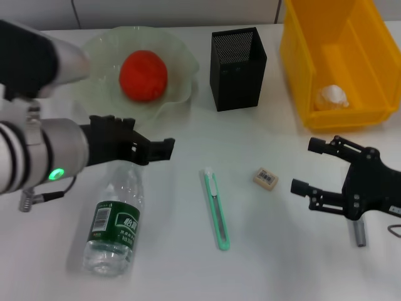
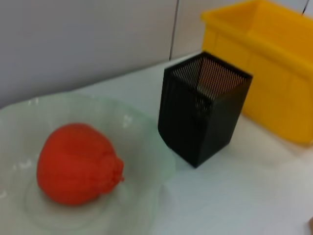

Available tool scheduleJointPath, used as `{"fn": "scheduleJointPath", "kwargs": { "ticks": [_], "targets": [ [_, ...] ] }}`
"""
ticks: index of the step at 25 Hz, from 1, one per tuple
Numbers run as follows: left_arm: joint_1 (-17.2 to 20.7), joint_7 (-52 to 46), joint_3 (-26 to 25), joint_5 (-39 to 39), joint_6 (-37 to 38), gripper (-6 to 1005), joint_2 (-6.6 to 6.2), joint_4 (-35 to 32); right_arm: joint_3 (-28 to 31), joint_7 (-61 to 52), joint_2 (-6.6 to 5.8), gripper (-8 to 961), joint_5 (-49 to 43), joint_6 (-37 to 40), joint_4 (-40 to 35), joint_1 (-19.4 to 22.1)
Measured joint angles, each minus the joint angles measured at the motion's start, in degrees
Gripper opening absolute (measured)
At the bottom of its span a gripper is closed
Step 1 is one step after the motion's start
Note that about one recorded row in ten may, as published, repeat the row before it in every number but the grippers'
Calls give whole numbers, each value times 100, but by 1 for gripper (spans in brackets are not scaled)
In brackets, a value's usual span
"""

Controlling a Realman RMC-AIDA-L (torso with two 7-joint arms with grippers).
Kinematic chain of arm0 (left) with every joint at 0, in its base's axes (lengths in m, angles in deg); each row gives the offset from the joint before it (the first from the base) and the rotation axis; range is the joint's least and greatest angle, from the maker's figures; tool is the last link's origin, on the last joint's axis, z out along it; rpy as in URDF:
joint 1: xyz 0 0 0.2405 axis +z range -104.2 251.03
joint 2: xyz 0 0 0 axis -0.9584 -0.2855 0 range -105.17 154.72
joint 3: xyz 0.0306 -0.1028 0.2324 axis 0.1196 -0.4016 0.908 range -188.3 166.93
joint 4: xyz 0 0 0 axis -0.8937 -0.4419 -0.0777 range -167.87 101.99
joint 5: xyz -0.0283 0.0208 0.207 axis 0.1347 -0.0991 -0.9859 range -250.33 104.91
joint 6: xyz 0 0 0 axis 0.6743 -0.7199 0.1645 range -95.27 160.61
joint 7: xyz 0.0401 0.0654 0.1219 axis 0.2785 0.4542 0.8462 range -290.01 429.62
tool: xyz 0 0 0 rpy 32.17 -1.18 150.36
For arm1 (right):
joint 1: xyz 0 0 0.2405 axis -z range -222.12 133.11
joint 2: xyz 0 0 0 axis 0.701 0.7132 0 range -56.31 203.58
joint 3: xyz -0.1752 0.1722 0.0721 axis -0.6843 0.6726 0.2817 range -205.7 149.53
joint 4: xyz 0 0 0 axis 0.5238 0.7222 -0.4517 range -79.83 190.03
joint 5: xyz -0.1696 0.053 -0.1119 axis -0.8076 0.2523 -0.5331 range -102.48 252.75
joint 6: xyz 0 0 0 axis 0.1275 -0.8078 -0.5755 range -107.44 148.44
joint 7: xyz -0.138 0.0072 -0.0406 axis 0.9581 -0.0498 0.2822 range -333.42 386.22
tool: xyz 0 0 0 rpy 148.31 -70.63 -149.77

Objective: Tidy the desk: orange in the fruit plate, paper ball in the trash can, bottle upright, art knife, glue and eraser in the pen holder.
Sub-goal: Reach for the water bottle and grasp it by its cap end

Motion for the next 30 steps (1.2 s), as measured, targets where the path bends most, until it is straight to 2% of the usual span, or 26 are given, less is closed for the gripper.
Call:
{"fn": "scheduleJointPath", "kwargs": {
  "ticks": [4,10,19,30],
  "targets": [
    [-144,-145,96,-249,0,815,10,259,-5,235,-8,852,-17,-15,282,-56],
    [-324,-152,-160,-288,-120,816,10,795,-5,374,-13,853,-32,-56,520,-138],
    [-743,-151,-417,11,-112,815,11,1617,-5,385,-11,853,-32,-101,563,-171],
    [-874,-154,-541,79,-22,816,10,1851,-5,357,-11,853,-33,-153,578,-171]
  ]
}}
